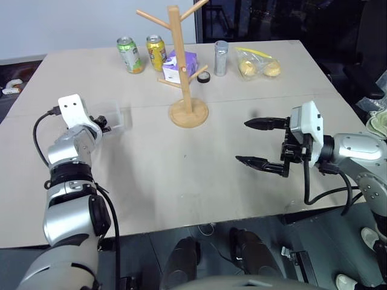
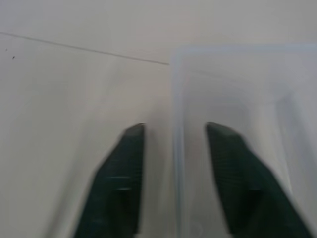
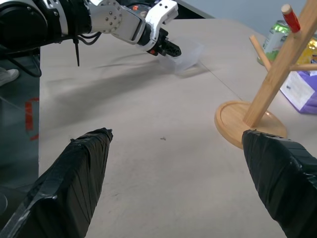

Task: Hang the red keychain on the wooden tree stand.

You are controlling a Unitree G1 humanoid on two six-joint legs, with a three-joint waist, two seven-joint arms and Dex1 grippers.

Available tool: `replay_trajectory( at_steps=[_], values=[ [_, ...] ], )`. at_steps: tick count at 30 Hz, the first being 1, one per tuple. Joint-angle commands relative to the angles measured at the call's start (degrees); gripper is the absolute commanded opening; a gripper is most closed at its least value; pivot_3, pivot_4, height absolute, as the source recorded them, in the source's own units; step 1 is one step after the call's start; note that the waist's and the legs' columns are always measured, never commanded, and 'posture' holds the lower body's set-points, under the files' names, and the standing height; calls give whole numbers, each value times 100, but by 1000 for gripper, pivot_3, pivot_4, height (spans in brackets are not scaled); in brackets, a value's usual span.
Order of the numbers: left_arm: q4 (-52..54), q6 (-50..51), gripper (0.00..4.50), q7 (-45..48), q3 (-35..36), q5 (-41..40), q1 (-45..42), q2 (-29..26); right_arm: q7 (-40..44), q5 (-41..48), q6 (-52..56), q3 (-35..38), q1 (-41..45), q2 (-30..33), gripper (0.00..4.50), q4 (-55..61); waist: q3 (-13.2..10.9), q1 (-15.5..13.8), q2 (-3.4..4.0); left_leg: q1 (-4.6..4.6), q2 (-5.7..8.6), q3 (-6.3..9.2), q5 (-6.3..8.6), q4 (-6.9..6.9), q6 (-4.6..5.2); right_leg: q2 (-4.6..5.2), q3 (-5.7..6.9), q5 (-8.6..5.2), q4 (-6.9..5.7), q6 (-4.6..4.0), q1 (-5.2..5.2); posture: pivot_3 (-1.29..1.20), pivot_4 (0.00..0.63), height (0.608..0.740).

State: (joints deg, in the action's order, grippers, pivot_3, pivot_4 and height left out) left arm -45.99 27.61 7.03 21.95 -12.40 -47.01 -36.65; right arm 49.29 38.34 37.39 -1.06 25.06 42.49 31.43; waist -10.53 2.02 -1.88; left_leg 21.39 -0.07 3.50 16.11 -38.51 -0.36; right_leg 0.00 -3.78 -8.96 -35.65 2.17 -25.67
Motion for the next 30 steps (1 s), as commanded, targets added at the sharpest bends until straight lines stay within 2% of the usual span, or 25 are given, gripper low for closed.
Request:
replay_trajectory(
  at_steps=[1, 2, 3, 9, 13, 18, 21, 24, 30],
  values=[
    [713, 288, 3894, 57, 110, -78, 5, -323, -121, 158, 61, 291, -2, 39, 4500, 251, 0, 10, 0, 1, 0, 0, 0, 0, 0, 0, 0, 0, 0, 0, 0, 0, 150, 740],
    [874, 388, 4401, 66, 128, -86, 57, -379, -144, 183, 86, 309, -11, 40, 4500, 264, 0, 17, 0, 1, 0, 1, 0, 0, 0, 0, 0, 0, 0, 0, -1, 0, 150, 740],
    [1284, 653, 4461, 133, 167, -135, 183, -510, -207, 248, 145, 367, -55, 32, 4500, 295, 0, 30, 0, 1, 0, 0, 0, 0, 0, 0, 0, 0, 0, 0, -1, 0, 150, 740],
    [3064, 1667, 4461, 820, -11, -377, 685, -1082, -535, 442, 350, 621, -473, 7, 4500, 503, 0, 8, 0, 0, -2, 2, 0, 3, -1, 1, 0, -1, -1, -1, -1, 0, 150, 740],
    [3874, 1573, 4461, 2146, -572, -682, 909, -1391, -942, 356, 417, 716, -806, -67, 4500, 631, 1, -19, -1, 0, 1, 3, 0, -5, -1, 1, 3, -2, -3, 0, 1, 0, 150, 740],
    [4961, 1286, 4461, 3646, -1188, -1123, 1358, -1511, -1809, 177, 555, 899, -1222, -335, 4500, 834, 0, 11, 1, 0, -1, -5, 0, -5, -1, 0, -2, -12, -5, -17, 0, 0, 150, 740],
    [5422, 1056, 4461, 4369, -1533, -1323, 1454, -1492, -2494, 41, 737, 1047, -1525, -540, 4500, 1075, 0, 42, 0, 2, -4, -6, 0, -3, -1, -5, -4, -12, -4, -17, -4, 0, 150, 740],
    [5711, 931, 4461, 4756, -1895, -1531, 1273, -1164, -3478, -449, 989, 1161, -1890, -864, 4500, 1275, 0, 29, 1, 4, -6, -3, 0, -3, -1, -12, -5, -13, -6, -19, -6, 0, 150, 740],
    [5422, 303, 4461, 5476, -2770, -1283, 803, -608, -4543, -1247, 1402, 1591, -2288, -1143, 4500, 1030, 1, 25, 3, 4, -1, -15, 0, -16, 0, -11, -19, -16, -8, -22, -3, 0, 150, 740]
  ],
)
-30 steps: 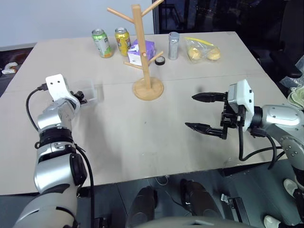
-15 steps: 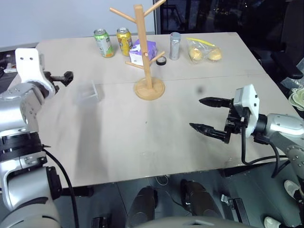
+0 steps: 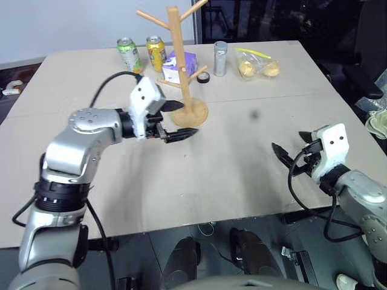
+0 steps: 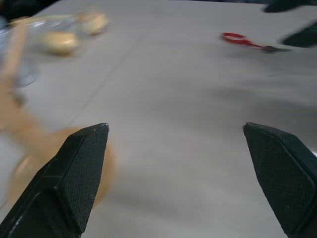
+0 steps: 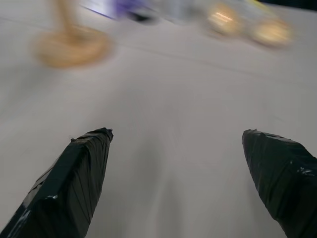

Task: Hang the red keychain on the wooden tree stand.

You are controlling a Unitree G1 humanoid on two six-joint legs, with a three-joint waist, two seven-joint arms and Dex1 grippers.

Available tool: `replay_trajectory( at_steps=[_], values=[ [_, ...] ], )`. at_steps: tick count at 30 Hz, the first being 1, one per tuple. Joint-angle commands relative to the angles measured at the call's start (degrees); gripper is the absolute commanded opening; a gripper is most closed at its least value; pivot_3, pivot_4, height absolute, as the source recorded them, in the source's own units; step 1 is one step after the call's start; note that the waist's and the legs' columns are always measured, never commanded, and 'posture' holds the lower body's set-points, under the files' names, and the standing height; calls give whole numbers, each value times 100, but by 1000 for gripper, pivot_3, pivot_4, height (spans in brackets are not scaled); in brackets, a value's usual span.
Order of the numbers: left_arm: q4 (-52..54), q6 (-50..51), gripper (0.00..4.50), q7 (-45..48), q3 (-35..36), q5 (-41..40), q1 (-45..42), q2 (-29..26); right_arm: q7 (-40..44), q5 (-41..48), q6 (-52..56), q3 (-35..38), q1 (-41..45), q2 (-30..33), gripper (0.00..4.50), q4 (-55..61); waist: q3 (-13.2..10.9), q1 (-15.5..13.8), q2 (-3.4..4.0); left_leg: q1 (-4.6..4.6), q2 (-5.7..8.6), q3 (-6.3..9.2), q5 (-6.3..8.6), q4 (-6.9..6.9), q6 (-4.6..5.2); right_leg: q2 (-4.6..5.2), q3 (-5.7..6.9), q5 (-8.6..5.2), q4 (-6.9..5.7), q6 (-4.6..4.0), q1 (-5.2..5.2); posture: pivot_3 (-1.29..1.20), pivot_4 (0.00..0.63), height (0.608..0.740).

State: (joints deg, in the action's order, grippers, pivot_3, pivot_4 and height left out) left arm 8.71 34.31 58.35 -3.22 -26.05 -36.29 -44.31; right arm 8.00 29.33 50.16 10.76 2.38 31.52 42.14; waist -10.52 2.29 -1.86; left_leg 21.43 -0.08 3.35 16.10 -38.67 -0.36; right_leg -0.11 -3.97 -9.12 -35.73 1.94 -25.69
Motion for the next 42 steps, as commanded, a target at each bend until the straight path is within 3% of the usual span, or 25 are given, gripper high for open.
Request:
replay_trajectory(
  at_steps=[1, 9, 14, 23, 39, 42],
  values=[
    [-102, -394, 4461, 388, -313, 81, -365, 259, -483, -394, 169, 492, -14, -83, 4500, -89, 0, -3, 0, 1, 0, 0, 0, 0, 0, 0, 0, 0, 0, 0, 0, 0, 150, 740],
    [-31, -449, 4461, 698, -705, 85, -452, 781, -175, -272, 339, 804, -137, -237, 4500, -491, 1, 17, 3, 14, -7, 2, 1, 7, 2, -18, -8, 1, -2, 1, 0, 0, 150, 740],
    [-23, -411, 4461, 694, -809, 83, -443, 1022, -76, -300, 59, 747, 315, -467, 4500, -1264, 1, 27, 4, 12, -7, -2, 0, 4, 2, -18, -13, 0, -3, 0, 1, 0, 150, 740],
    [120, -348, 4461, 617, -900, 130, -414, 1195, 263, -789, -807, 520, 631, -515, 4500, -2621, 2, 13, 9, 9, -3, 0, 0, 3, 2, -15, -13, 4, 0, 7, 0, 0, 150, 740],
    [175, -306, 4461, 567, -887, 185, -528, 1322, 558, -1003, -1536, 541, 874, -712, 4500, -3849, 3, 26, 13, -11, -6, -7, 0, 2, 2, -20, -21, 8, -6, 12, 6, 0, 150, 740],
    [204, -277, 4500, 591, -881, 173, -544, 1310, 562, -953, -1516, 533, 855, -771, 3668, -3791, 3, 25, 13, -15, -6, -9, 0, 2, 2, -21, -23, 7, -8, 11, 7, 0, 150, 740]
  ],
)
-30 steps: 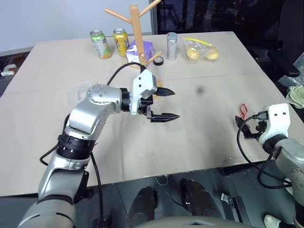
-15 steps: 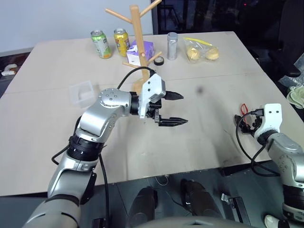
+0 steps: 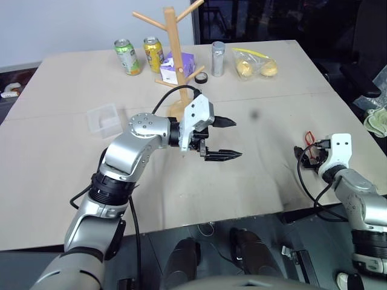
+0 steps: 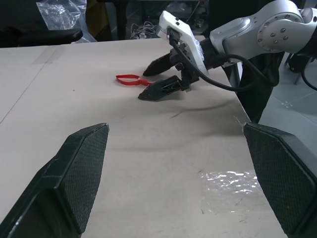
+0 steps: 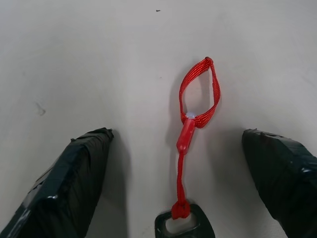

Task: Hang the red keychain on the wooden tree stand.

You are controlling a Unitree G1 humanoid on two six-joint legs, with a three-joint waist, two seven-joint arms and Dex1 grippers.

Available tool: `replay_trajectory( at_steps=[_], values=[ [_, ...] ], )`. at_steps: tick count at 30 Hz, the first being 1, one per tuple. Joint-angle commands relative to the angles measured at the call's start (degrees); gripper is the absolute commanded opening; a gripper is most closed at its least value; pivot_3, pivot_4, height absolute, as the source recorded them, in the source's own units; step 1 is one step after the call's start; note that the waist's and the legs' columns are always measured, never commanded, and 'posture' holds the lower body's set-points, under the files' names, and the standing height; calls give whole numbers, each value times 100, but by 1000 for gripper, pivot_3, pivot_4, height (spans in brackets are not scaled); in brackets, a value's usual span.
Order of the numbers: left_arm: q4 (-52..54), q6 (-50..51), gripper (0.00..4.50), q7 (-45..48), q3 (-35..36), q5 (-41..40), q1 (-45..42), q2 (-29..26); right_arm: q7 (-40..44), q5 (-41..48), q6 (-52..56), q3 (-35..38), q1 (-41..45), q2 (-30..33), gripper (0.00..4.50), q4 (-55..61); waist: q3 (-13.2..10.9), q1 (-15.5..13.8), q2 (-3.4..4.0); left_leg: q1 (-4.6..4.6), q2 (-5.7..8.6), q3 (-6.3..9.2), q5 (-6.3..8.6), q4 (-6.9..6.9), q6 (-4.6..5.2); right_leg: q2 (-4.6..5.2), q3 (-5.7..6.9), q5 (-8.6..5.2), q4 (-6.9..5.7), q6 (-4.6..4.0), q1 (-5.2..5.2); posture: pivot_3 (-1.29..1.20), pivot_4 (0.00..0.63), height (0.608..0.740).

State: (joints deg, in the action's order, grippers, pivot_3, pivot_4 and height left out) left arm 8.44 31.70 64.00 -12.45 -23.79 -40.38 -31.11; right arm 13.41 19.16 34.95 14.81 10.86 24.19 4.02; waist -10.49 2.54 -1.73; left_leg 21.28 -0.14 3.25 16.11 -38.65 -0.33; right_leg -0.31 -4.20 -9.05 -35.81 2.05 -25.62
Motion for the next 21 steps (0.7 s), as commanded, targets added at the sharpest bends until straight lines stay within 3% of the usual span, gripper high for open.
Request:
replay_trajectory(
  at_steps=[1, 8, 15, 21],
  values=[
    [238, -10, 4500, 34, 43, -55, -139, -15, 31, 66, 13, 117, -6, -50, 3232, 44, 0, 1, 0, 0, 0, -1, 0, 0, 0, 0, -1, 0, 0, 0, 0, 0, 150, 740],
    [344, 91, 4500, 9, 55, -118, -164, 23, 31, 63, 14, 180, -105, -168, 45, 40, 0, 11, 0, -6, -4, -2, 0, 5, 0, -6, -2, 4, -2, 7, 0, 0, 150, 740],
    [441, 93, 4500, -213, 256, -203, -153, 143, 166, -161, -136, -193, -225, -101, 45, 659, 0, 11, 1, -8, -4, -3, 0, 6, 0, -7, -4, 4, -3, 7, -1, 0, 150, 740],
    [827, 648, 4500, -547, 811, -718, 33, 18, 210, -609, -948, -1209, -126, -372, 45, 2091, -2, 32, 6, -8, -5, -4, 0, 8, 0, -8, -6, 5, -4, 9, -4, 0, 150, 740]
  ],
)
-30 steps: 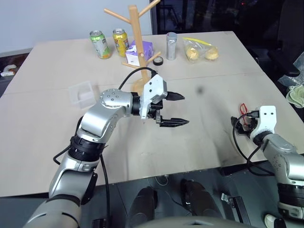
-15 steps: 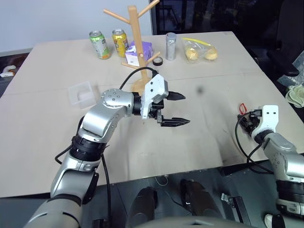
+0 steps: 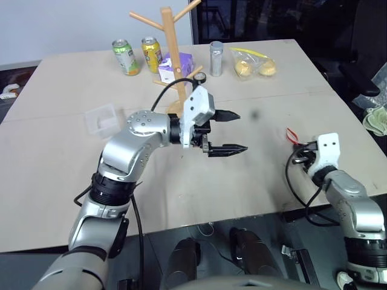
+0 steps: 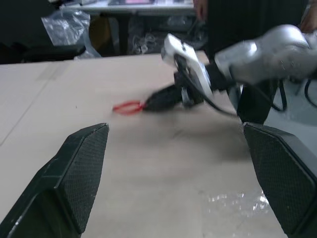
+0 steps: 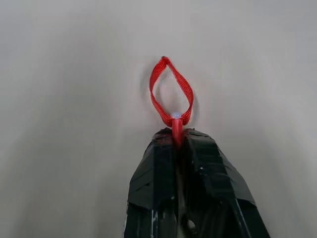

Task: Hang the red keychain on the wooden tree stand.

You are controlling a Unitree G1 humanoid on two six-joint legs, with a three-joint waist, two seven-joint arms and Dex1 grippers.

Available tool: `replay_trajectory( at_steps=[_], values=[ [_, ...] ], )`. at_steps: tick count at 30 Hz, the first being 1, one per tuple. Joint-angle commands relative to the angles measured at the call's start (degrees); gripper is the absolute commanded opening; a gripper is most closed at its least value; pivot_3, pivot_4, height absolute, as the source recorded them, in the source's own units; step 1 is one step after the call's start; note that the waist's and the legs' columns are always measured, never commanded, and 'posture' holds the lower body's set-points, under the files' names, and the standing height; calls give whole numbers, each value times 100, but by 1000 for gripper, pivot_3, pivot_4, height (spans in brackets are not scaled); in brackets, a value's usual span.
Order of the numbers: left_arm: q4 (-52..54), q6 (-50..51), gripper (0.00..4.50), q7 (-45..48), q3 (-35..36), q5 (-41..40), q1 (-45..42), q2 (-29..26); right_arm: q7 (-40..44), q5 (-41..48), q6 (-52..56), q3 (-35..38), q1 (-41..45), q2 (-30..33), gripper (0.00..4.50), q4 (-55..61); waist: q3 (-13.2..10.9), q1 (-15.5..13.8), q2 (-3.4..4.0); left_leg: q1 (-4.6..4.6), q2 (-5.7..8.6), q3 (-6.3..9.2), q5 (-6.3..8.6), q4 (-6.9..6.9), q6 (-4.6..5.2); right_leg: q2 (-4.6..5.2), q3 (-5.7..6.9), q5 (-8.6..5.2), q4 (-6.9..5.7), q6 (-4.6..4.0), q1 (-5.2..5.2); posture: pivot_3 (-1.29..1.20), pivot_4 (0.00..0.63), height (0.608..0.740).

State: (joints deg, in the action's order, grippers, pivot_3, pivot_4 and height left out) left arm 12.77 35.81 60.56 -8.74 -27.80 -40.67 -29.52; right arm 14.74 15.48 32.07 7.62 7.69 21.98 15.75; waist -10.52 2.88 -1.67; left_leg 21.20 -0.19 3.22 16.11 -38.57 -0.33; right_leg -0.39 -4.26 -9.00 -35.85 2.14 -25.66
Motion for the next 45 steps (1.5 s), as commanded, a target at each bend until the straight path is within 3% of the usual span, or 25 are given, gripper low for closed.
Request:
replay_trajectory(
  at_steps=[1, 6, 10, 15, 27, 34, 45],
  values=[
    [487, 403, 4500, -329, 619, -445, 128, -188, 42, -346, -841, -726, 315, -270, 45, 1064, 1, 14, 1, -1, 1, 0, 0, 1, 0, 1, 1, 0, 1, 0, 1, 0, 150, 740],
    [962, 1492, 4500, -1227, 1767, -1510, 358, -246, -19, -768, -1363, -1553, 871, -810, 45, 1140, 0, 94, 1, -2, -4, 6, 0, 4, 0, 0, 6, 0, 1, 0, -1, 0, 150, 740],
    [1292, 2135, 4500, -1954, 2725, -2330, 640, -410, 81, -828, -1866, -1794, 1402, -1204, 45, 655, 0, 88, 0, 2, -3, 15, 0, 5, -1, 5, 15, 0, 4, 0, 0, 0, 150, 740],
    [1353, 2292, 4500, -2332, 3423, -2712, 947, -921, 421, -822, -2612, -1917, 2121, -1547, 45, -207, 0, 95, -1, -1, 0, 18, 0, 5, -1, 8, 19, 0, 2, 0, 1, 0, 150, 740],
    [1247, 1938, 4500, -2609, 3728, -2813, 1273, -1375, 1251, -881, -3709, -2099, 3425, -2091, 45, -2340, 0, 103, -1, -2, 2, 18, -1, 10, -3, 11, 19, 1, 3, -2, 1, 0, 150, 740],
    [1141, 1767, 4500, -2696, 3616, -2778, 1156, -1438, 1172, -1141, -4055, -2015, 3998, -2229, 45, -3349, 0, 110, 0, -4, 2, 18, -1, 13, -3, 11, 19, 2, 2, -4, 0, 0, 150, 740],
    [1136, 1562, 4500, -2726, 3503, -2693, 1248, -1515, 949, -1308, -4080, -1871, 4232, -2374, 45, -3939, -1, 112, 0, -4, 3, 18, -1, 16, -3, 13, 20, 4, 4, -8, 0, 0, 150, 740]
  ],
)
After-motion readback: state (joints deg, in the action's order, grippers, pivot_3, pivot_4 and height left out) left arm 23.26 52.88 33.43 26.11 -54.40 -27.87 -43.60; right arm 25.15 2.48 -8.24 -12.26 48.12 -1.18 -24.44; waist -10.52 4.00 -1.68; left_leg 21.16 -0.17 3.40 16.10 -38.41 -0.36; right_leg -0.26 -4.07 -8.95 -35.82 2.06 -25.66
